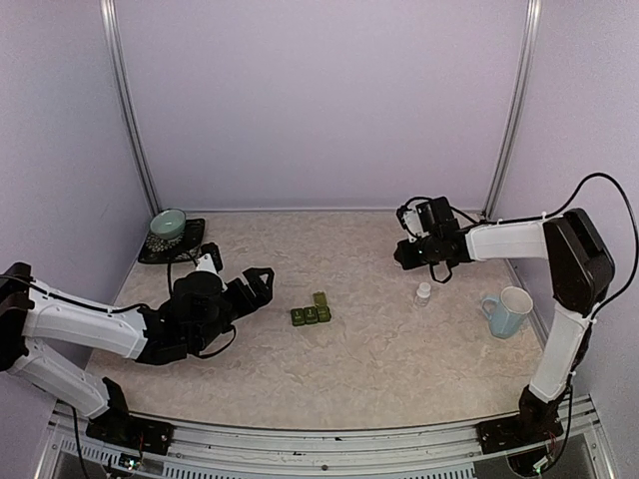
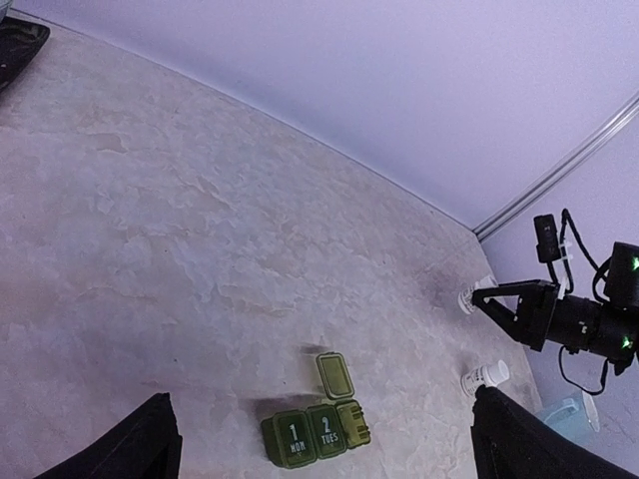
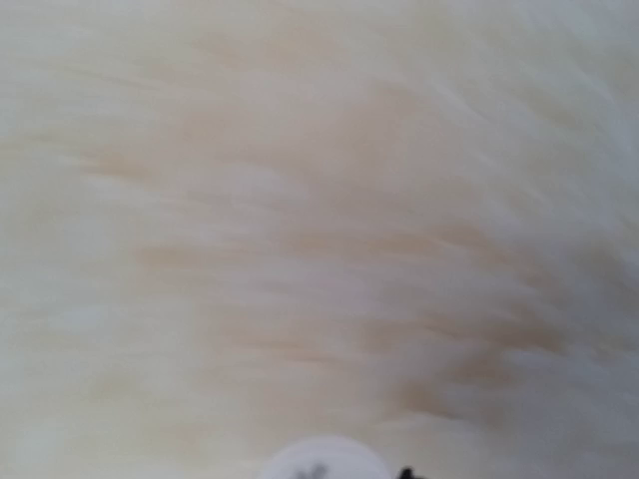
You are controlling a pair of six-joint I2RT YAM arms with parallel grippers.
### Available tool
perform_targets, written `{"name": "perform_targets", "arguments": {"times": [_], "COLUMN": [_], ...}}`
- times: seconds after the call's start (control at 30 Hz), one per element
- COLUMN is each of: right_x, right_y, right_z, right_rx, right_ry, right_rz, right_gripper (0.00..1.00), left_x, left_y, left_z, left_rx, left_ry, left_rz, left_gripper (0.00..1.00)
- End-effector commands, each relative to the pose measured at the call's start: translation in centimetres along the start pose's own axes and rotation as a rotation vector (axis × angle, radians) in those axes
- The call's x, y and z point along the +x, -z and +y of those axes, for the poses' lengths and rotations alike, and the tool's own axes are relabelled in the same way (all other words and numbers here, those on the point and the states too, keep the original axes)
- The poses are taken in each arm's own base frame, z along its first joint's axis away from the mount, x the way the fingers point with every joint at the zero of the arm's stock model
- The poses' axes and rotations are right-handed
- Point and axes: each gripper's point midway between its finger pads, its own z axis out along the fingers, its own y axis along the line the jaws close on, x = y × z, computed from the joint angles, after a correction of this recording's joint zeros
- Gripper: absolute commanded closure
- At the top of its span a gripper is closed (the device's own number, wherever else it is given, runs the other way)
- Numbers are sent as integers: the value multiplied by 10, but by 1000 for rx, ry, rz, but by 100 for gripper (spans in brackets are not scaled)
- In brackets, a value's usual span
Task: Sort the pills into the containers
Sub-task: Place the pill bottle at the center of the board.
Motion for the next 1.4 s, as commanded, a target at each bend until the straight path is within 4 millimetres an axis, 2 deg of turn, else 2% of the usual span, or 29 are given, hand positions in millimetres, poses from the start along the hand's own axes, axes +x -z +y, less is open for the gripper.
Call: {"name": "perform_targets", "arguments": {"times": [0.0, 0.13, 0.23, 0.37, 0.47, 0.6, 0.77, 0.97, 1.13, 1.23, 1.3, 1.37], "right_x": [-25, 8, 42, 81, 101, 124, 146, 155, 150, 139, 129, 118], "right_y": [57, 79, 95, 102, 104, 95, 80, 79, 87, 99, 113, 129], "right_z": [78, 125, 166, 192, 211, 224, 230, 235, 235, 233, 232, 229], "right_rx": [-174, -244, -312, -348, -388, -407, -399, -411, -418, -423, -428, -435], "right_ry": [171, 300, 416, 517, 582, 642, 685, 690, 675, 645, 609, 573], "right_rz": [-56, -31, -9, 25, 22, 48, 91, 70, 43, 9, -10, -35], "right_gripper": [84, 84, 84, 84, 84, 85, 84, 80, 57, 36, 19, 2], "left_x": [-7, -13, -14, -18, -26, -32, -25, -10, 1, 9, 17, 29], "left_y": [14, 28, 38, 54, 66, 76, 74, 67, 61, 56, 53, 52], "left_z": [-1, -3, -7, 8, 18, 23, 22, 18, 7, -2, -17, -44], "left_rx": [-8, 14, 46, -4, -13, -9, -11, -26, 0, 34, 105, 235], "left_ry": [-91, -125, -166, -177, -149, -136, -169, -216, -240, -269, -307, -370], "left_rz": [-14, -9, 9, 11, -15, -30, 10, 63, 94, 119, 147, 198], "left_gripper": [1, 1, 1, 1, 1, 1, 1, 1, 1, 1, 1, 1]}}
